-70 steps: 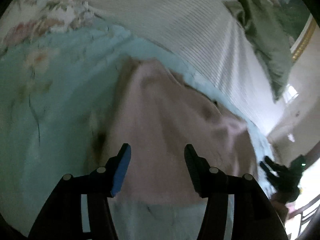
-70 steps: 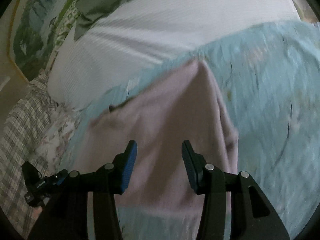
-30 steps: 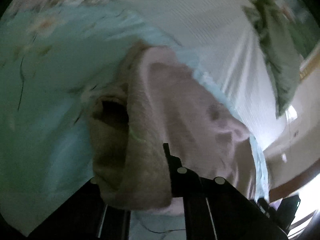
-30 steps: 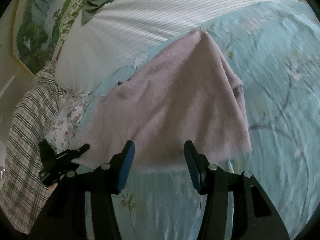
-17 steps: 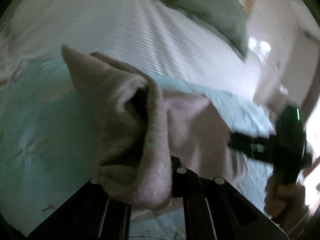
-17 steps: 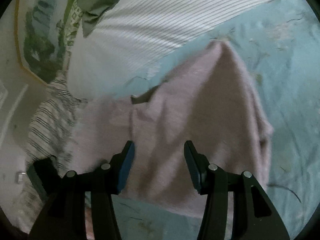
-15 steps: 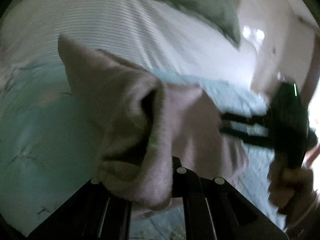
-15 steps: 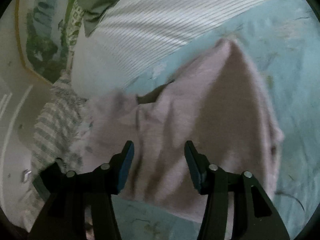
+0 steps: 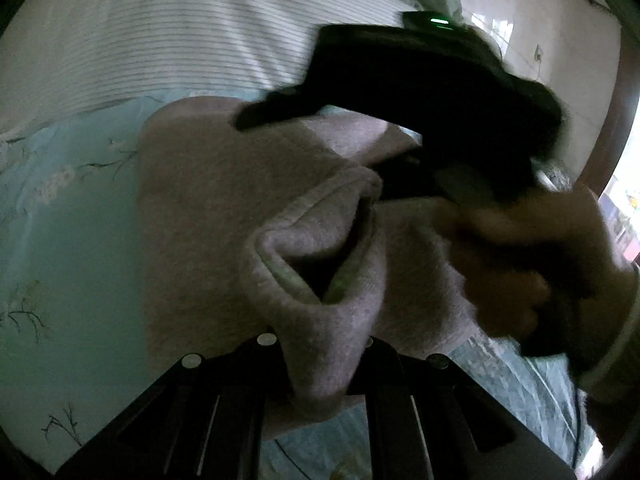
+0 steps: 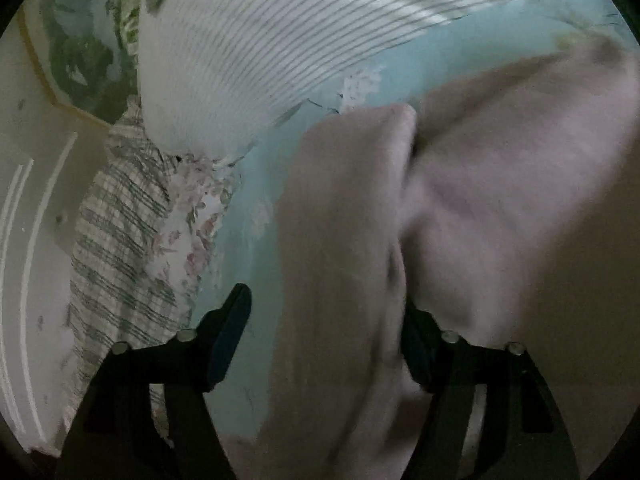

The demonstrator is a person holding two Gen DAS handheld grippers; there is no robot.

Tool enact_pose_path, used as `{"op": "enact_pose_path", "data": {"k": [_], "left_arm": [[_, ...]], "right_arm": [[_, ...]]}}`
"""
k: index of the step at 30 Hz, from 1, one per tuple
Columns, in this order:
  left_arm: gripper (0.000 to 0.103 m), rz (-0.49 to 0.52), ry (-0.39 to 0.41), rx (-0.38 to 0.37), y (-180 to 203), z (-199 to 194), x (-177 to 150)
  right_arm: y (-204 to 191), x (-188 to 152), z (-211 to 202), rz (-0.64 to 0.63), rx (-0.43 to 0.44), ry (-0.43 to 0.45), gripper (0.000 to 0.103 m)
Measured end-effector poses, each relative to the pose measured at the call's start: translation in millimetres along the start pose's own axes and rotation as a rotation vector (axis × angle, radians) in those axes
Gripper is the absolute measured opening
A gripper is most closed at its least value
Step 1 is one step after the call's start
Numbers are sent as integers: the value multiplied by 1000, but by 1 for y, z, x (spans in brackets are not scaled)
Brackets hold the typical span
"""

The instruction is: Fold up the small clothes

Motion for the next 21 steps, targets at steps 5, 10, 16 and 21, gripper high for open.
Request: {"op": "enact_pose_path", "data": {"k": [5, 10, 16, 21], "left_arm": [[6, -25, 12, -4, -11, -7, 7], [6, -34, 50, -58, -4, -29, 23], [7, 8, 71, -150, 48, -33, 38], [7, 16, -14, -189, 77, 4, 31]], "right_arm": [[-3, 22, 4, 43, 45, 37, 16], [-33, 25, -48, -77, 37, 126, 15], [2, 30, -125, -102, -113, 234, 15], [58, 20, -134, -32, -217, 213, 15]]}}
Point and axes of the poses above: each gripper's, at about its wrist camera, not at the fingertips, and z roughly the way its jaws point, y to its right, x to its top, the point moved 4 cm from there along z, roughly the way its jaws point, and after that the axes turned 1 degree about y, right-handed, at the moved point
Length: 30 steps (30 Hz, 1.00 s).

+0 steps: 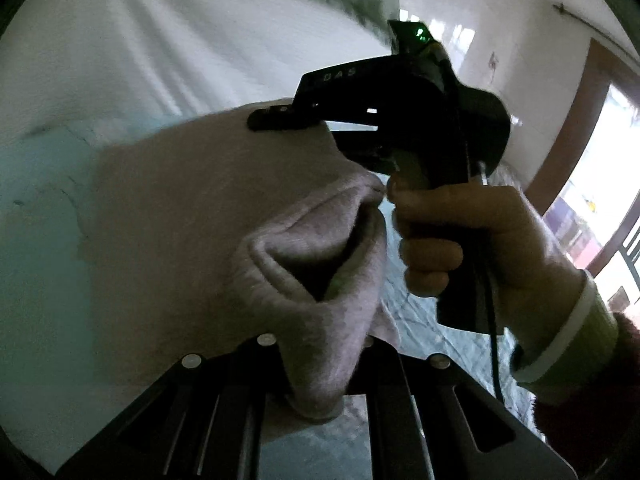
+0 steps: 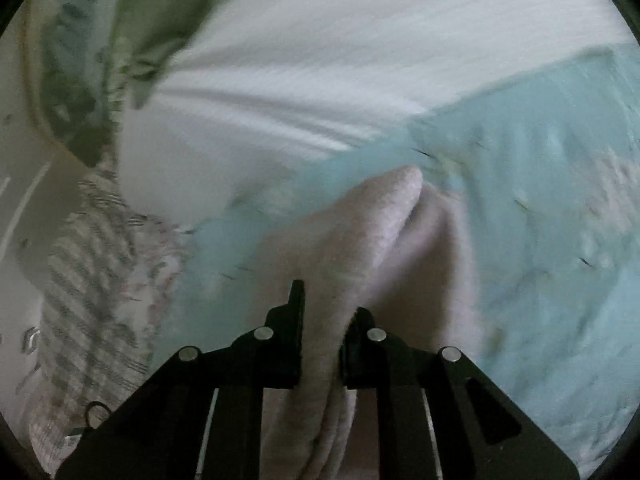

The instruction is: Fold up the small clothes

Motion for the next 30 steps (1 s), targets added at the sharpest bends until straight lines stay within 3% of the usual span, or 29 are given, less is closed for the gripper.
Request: {"op": "enact_pose_path", "data": {"k": [8, 11, 12, 14, 15, 17, 19, 23, 25, 28, 30], "left_arm": [[9, 34, -52, 50, 3, 22, -15], [10, 18, -68, 39, 5, 26, -12], [11, 13, -71, 34, 3, 23, -13], [23, 4, -79, 17, 4, 18, -16], [29, -1, -88, 8, 0, 17, -17], [56, -19, -79, -4, -6, 1, -22], [70, -35, -59, -10, -12, -17, -25], [81, -91, -11, -11, -42, -50, -29], [82, -136, 1, 7, -67, -54, -22], [82, -242, -28, 17, -104, -45, -22], [82, -315, -60, -26, -134, -29, -6]], "right_arm": [[15, -4, 13, -29, -39, -5, 17], [14, -6, 12, -53, -73, -5, 20], [14, -8, 10, -54, -81, -1, 27], [13, -11, 0, -66, -100, 22, 31], [13, -12, -5, -71, -106, 31, 38], [13, -19, -21, -75, -104, 57, 54], [14, -26, -32, -64, -101, 65, 73], [21, -44, -43, -21, -51, 38, 75], [26, -52, -41, 2, -34, 14, 76], [34, -59, -33, 16, -34, -25, 76], [37, -60, -26, 34, -19, -41, 76]]}}
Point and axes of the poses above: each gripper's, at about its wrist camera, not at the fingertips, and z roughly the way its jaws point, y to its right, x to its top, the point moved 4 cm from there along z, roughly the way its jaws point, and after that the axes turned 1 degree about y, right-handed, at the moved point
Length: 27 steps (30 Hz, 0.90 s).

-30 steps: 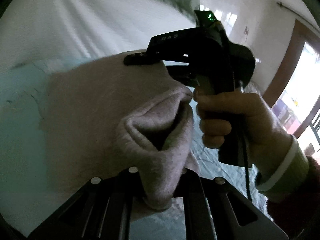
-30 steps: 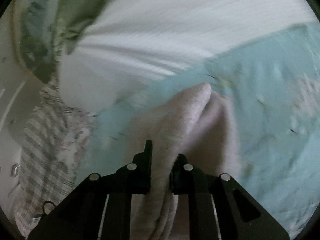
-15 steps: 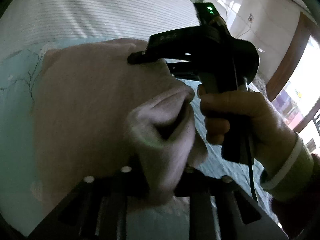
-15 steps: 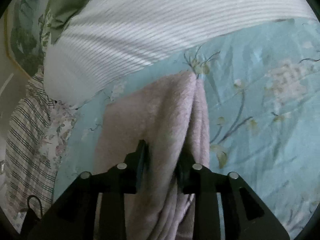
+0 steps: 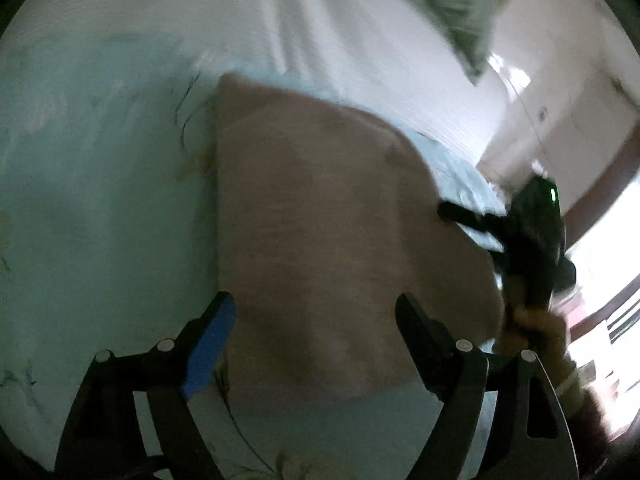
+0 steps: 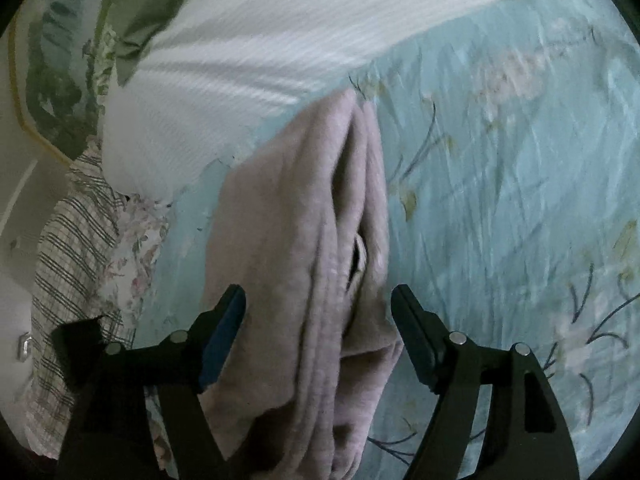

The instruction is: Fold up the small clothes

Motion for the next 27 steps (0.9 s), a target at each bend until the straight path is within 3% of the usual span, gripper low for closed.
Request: {"op": "enact_pose_path", "data": {"k": [7, 13, 14, 15, 18, 20, 24, 27], "left_arm": [[83, -119, -69, -50, -35, 37, 14], [83, -117, -107, -81, -38, 60, 12], [76, -99, -104, -72, -35, 62, 12], [72, -73, -108, -60, -32, 63, 12], [50, -31, -95, -58, -27, 60, 13], [41, -16, -71, -67, -25, 50, 15], [37, -3, -16, -81, -22, 21, 14], [37, 22, 46, -68, -29, -22, 2]], "right_arm": [[7, 3, 19, 25, 30, -32, 76], [1, 3, 33, 4, 0, -49, 74], [-1, 2, 35, -2, -17, -58, 69], [-2, 1, 40, -3, -40, -79, 53], [-12, -1, 37, 0, -52, -73, 40], [-26, -3, 29, -8, -36, -47, 37], [-59, -15, 22, -44, 7, -20, 35], [-91, -29, 25, -90, 48, -20, 35]]}}
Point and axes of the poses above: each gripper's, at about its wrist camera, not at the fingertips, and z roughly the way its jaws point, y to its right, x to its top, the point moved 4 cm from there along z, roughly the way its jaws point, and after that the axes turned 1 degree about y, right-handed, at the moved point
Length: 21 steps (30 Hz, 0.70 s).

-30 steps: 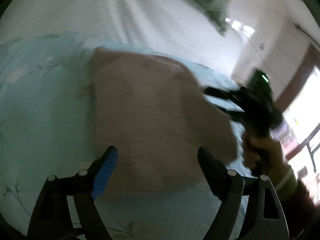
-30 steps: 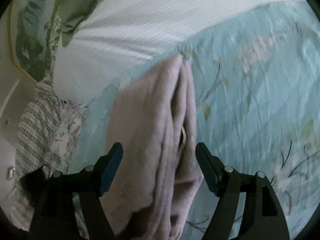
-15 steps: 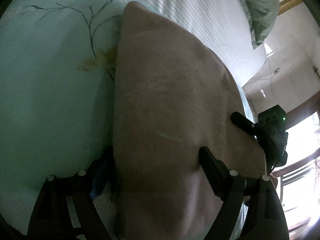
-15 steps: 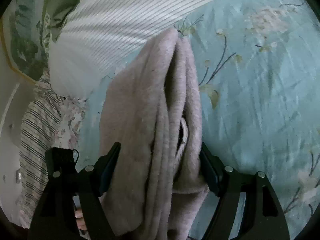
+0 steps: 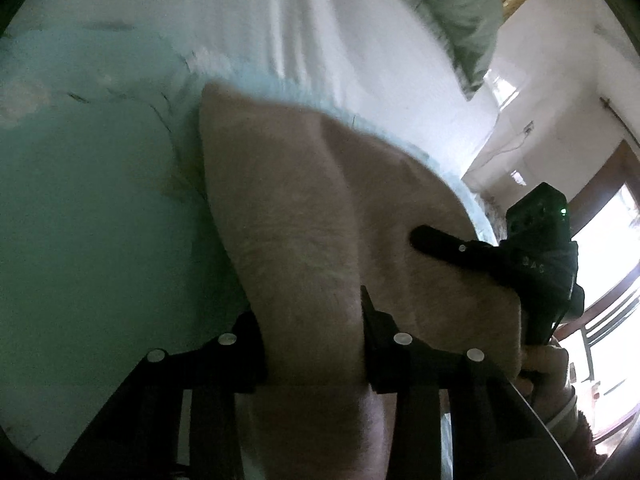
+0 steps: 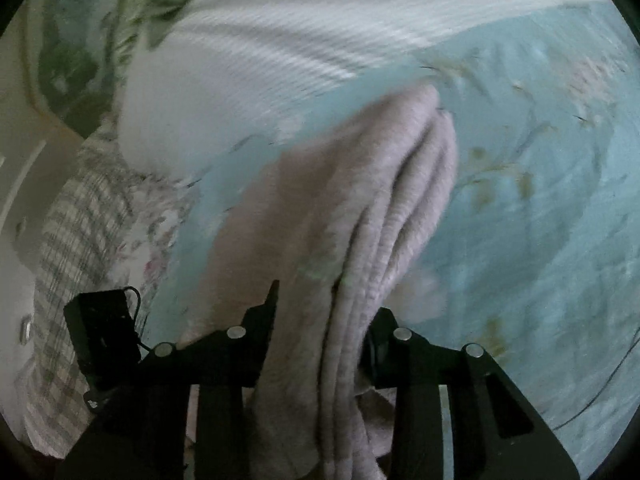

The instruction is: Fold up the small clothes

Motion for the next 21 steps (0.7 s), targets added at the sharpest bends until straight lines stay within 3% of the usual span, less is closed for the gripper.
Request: {"op": "enact_pose_path", "data": {"k": [6, 12, 17, 21], "left_arm": [[36, -25, 103, 43, -22, -89, -15], [36, -49, 180, 151, -57, -174, -48], [36, -95, 200, 211, -87, -220, -89], [37, -150, 154, 242, -111, -218, -116]], "right_arm": [[-80, -27, 31, -109, 109, -29, 35], [-142, -65, 71, -180, 218, -99, 35], [-155, -103, 104, -176, 230, -187, 35], [-146, -128, 122, -167, 172, -240, 36]]}}
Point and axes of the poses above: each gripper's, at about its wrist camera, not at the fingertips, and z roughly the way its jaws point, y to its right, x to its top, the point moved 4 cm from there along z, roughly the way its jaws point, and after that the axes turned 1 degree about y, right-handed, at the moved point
